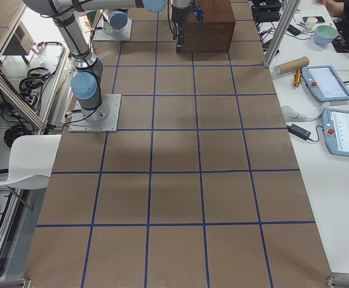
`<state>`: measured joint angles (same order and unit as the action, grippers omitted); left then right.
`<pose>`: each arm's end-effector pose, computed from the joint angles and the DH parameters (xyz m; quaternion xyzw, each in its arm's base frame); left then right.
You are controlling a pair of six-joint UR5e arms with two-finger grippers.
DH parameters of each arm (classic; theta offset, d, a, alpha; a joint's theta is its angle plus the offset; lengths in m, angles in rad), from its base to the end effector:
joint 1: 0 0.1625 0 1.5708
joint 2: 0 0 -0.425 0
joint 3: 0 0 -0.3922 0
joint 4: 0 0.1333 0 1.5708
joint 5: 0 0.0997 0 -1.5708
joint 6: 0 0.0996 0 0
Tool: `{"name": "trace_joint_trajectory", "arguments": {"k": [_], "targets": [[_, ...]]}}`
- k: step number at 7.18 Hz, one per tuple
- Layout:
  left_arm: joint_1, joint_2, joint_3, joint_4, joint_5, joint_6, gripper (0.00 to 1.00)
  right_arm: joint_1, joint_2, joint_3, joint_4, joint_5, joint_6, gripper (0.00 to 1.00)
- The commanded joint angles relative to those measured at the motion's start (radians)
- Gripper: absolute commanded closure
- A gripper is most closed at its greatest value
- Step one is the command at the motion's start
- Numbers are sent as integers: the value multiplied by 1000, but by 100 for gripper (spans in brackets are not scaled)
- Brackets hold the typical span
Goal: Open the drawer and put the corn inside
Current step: 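Pull the drawer out away from the cabinet with the left gripper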
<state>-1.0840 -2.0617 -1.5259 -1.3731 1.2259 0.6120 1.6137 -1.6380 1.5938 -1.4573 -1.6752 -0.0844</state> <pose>0.1461 -0.6330 0.2528 -0.0399 -0.9770 -0.0151 0.2089 0.1424 -0.4502 0.4981 0.0653 -0.9959 -0.0357 0.0514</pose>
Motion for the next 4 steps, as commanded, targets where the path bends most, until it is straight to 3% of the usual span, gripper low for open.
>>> {"name": "trace_joint_trajectory", "arguments": {"k": [1, 4], "targets": [[4, 0, 3, 0, 20, 2, 0, 0, 1, 0, 0, 0, 0, 0], [39, -3, 1, 5, 40, 6, 0, 0, 0, 0, 0, -1, 0, 0]]}}
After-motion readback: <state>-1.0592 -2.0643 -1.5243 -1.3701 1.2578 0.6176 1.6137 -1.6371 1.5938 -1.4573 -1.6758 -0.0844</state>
